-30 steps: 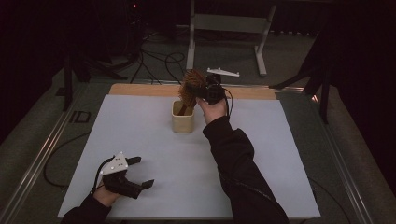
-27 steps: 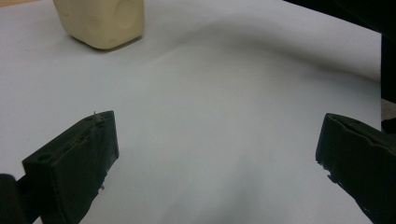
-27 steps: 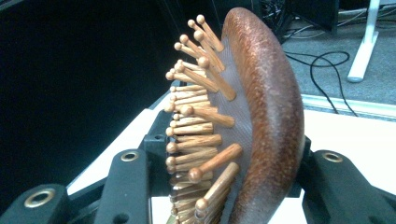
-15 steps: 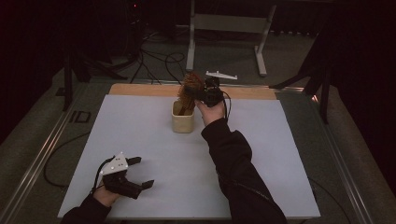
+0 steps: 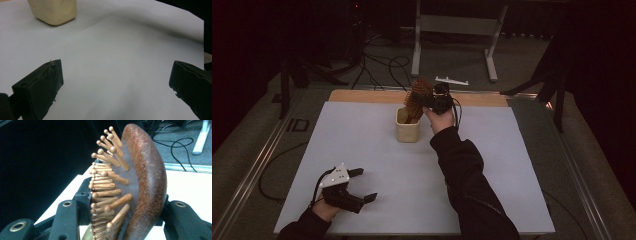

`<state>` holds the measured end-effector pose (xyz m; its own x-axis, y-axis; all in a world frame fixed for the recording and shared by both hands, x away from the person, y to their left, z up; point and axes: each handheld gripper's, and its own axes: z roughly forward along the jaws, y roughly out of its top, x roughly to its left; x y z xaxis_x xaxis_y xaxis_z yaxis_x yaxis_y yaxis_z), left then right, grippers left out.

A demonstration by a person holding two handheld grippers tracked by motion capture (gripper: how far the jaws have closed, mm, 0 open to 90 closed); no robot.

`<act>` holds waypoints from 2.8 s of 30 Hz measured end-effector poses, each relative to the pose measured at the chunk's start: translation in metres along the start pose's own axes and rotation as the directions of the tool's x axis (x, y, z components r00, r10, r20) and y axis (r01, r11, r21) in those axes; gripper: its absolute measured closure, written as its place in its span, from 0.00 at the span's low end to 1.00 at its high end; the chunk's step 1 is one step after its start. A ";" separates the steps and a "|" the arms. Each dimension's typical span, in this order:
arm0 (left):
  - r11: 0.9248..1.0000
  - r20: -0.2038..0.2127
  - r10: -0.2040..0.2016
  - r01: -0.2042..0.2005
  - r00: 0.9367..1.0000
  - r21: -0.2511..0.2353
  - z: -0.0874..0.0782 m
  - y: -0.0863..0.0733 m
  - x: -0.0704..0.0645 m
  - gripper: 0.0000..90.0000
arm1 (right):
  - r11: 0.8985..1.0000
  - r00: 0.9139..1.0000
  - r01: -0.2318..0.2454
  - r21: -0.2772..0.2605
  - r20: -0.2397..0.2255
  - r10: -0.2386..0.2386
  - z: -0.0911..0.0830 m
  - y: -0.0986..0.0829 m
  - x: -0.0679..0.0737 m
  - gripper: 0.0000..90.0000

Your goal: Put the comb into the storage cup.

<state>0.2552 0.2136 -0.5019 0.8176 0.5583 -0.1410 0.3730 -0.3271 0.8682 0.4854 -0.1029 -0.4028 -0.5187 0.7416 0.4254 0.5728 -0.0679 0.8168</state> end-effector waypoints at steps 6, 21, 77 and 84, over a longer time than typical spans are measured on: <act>1.000 0.003 0.001 -0.001 1.000 0.001 0.000 0.000 0.000 0.00 | 1.000 1.000 0.003 0.010 -0.005 -0.003 0.000 0.000 -0.003 0.53; 1.000 0.004 0.004 -0.004 1.000 0.001 0.001 0.000 0.000 0.00 | 0.996 0.996 0.085 0.003 0.031 -0.085 -0.006 0.005 0.002 0.26; 1.000 0.005 0.002 -0.002 1.000 -0.016 -0.001 0.001 -0.001 0.00 | 0.960 0.962 0.266 0.085 0.040 -0.270 -0.060 -0.022 -0.025 0.10; 1.000 0.005 0.007 -0.007 1.000 -0.012 0.000 0.002 -0.002 0.00 | 0.953 0.957 0.287 0.093 0.009 -0.289 -0.074 -0.035 -0.031 0.10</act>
<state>0.2544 0.2125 -0.4999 0.8222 0.5523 -0.1375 0.3622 -0.3214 0.8749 0.4344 -0.1730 -0.4159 -0.6560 0.7359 0.1677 0.4566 0.2100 0.8645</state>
